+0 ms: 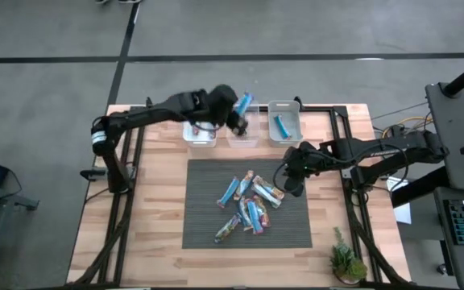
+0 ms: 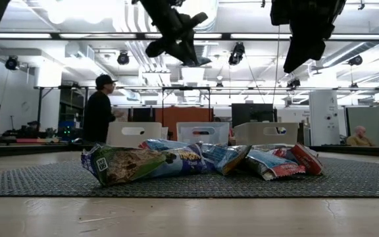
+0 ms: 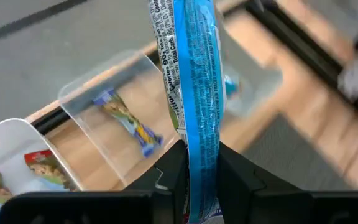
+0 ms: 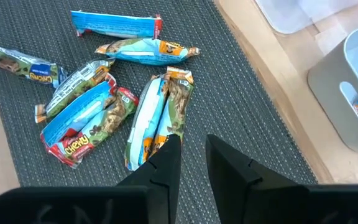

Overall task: Pick and place Granola Bars by type
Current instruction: Put the blue granola bar into the transparent bin

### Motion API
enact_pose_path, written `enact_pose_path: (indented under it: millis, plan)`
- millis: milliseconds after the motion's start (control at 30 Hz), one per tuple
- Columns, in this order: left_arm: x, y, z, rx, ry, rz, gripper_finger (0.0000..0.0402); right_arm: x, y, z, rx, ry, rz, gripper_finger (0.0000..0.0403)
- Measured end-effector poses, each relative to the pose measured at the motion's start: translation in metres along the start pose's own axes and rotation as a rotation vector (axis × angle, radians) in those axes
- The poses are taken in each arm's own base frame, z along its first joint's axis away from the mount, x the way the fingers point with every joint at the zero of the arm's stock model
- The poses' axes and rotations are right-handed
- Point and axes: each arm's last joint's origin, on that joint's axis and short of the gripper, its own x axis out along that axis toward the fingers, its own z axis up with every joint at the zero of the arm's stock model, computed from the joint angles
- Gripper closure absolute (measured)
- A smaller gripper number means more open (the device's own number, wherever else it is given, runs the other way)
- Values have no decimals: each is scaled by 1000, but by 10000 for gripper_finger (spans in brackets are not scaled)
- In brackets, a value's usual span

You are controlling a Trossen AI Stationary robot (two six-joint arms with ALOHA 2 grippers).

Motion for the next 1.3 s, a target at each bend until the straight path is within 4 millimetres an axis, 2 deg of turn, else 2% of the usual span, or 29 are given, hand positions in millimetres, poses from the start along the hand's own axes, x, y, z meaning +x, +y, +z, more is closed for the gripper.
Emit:
enact_pose_path:
  millis: [167,400,900,1300]
  plan:
    - [10,22,16,-221,-58,-35,347,0,-1,0,-1,-12,-24,335]
    - [44,34,13,-338,-54,-69,347,0,-2,0,-3,-29,-70,335]
    - [111,42,-15,-446,57,-33,347,0,-2,0,-2,-30,-71,335]
    - [137,46,-28,-451,119,-11,347,0,-2,0,1,-30,-71,335]
